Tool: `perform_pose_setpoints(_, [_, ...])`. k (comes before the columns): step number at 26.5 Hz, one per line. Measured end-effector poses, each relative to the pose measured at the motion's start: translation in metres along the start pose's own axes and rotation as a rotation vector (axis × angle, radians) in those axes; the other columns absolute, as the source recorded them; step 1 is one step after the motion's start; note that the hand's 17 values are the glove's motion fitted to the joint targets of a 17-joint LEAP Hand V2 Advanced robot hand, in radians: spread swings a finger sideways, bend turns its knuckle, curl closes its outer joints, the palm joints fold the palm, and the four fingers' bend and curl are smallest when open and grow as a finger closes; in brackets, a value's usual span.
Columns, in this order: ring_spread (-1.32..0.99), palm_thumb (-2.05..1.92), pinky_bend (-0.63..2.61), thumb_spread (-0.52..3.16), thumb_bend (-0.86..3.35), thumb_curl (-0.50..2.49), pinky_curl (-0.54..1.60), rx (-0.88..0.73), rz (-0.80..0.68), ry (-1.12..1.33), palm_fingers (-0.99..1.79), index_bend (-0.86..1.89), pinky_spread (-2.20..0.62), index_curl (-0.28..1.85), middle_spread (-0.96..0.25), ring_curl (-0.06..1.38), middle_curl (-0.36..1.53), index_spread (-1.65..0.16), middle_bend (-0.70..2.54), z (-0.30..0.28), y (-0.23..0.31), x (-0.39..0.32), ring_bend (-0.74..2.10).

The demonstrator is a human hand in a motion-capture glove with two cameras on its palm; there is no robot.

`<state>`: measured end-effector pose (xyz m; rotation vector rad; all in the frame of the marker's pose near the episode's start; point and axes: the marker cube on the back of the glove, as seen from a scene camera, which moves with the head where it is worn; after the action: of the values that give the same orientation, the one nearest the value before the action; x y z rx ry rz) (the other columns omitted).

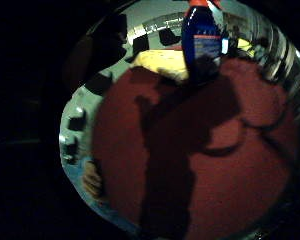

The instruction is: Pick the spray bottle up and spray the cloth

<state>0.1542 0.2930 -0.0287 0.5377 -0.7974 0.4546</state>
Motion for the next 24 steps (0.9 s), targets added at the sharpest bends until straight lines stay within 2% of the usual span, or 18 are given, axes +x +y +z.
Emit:
perform_pose_setpoints(4, [0.00, 0.54, 0.31, 1.09, -0.02, 0.27, 0.32, 0.133, 0.109, -0.302, 0.49, 0.12, 0.21, 0.19, -0.06, 0.29, 0.36, -0.44, 0.36, -0.008, -0.009, 0.017, 0.45])
perform_pose_setpoints(8, [0.00, 0.54, 0.31, 1.08, -0.02, 0.28, 0.33, 0.237, 0.198, -0.421, 0.50, 0.11, 0.21, 0.20, -0.05, 0.30, 0.36, -0.43, 0.35, -0.013, -0.012, 0.033, 0.45])
perform_pose_setpoints(15, [0.01, 0.55, 0.29, 1.06, -0.02, 0.28, 0.33, 0.310, 0.266, -0.392, 0.55, 0.13, 0.21, 0.21, -0.05, 0.30, 0.37, -0.42, 0.34, -0.008, -0.030, 0.046, 0.44])
perform_pose_setpoints(24, [0.01, 0.57, 0.27, 1.04, -0.02, 0.29, 0.34, 0.384, 0.436, -0.236, 0.57, 0.12, 0.21, 0.22, -0.04, 0.30, 0.37, -0.41, 0.33, -0.006, -0.093, 0.093, 0.42])
